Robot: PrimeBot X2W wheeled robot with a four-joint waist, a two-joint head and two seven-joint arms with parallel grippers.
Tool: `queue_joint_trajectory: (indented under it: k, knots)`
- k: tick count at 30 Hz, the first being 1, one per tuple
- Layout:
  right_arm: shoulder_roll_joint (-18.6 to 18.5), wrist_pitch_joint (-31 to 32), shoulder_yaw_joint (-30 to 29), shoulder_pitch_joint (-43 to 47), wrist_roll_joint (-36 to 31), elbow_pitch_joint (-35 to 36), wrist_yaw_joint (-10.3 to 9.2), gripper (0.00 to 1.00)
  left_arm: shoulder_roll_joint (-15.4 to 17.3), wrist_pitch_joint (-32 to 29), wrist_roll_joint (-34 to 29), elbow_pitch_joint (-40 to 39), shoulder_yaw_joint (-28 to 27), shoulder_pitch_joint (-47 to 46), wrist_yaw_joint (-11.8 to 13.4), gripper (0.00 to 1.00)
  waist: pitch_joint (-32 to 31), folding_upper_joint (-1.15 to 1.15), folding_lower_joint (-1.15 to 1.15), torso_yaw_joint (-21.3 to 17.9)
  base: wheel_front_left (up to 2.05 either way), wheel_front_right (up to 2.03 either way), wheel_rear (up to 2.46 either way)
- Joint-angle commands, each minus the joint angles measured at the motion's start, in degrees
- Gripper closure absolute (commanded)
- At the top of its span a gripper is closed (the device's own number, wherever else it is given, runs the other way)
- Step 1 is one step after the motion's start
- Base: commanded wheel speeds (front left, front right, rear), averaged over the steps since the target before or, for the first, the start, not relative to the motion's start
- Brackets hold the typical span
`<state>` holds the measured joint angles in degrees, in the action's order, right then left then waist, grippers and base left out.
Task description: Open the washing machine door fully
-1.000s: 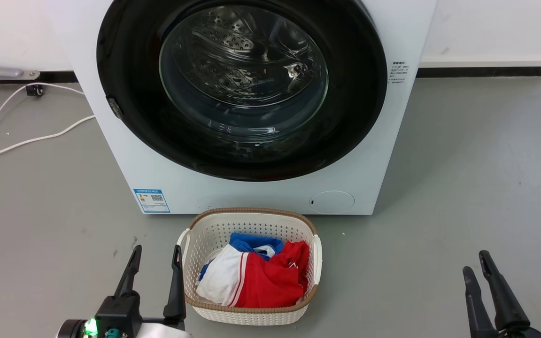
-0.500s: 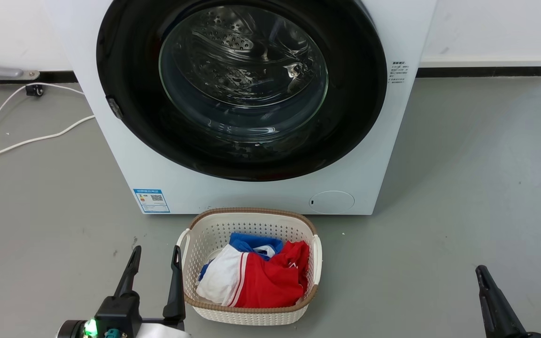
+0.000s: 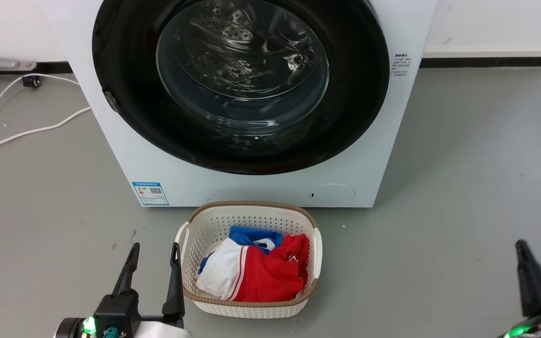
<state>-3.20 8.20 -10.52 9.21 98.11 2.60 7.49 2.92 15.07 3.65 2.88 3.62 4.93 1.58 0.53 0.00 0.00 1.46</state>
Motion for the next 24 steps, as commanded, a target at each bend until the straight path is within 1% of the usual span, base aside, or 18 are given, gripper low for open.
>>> queue_joint_trajectory:
  k: [1,5,13,19,24]
  knots:
    - [-0.8,0.6,-1.3,-2.1,-0.4,-0.8,0.0,1.0,0.0,0.2,-0.3,-0.4,0.1,-0.6,0.2,0.0,0.7,0.0,0.0,0.0,0.0,0.0,0.0]
    - [-2.5,2.1,-4.4,-7.5,-0.7,-3.6,0.0,1.0,0.0,0.2,-0.3,-0.9,0.1,-1.6,0.2,0.0,3.0,0.0,0.0,0.2,0.0,0.0,0.0]
    - [-8.4,5.0,-8.8,-20.6,-1.9,-11.7,0.0,1.0,0.0,0.2,-0.9,-2.4,-0.1,-4.9,0.0,0.0,9.1,0.0,0.0,0.9,0.0,0.0,0.0]
    - [-13.1,7.0,-9.7,-30.9,-2.7,-17.5,0.0,1.0,0.0,0.2,-0.9,-3.5,-0.3,-8.0,-0.2,0.0,13.9,0.0,0.0,1.3,0.0,0.0,0.0]
    - [-17.0,8.6,-9.0,-40.1,-3.5,-22.5,0.0,1.0,0.0,0.2,-0.8,-4.4,0.0,-11.1,-0.2,0.0,18.7,0.0,0.0,1.7,0.0,0.0,0.0]
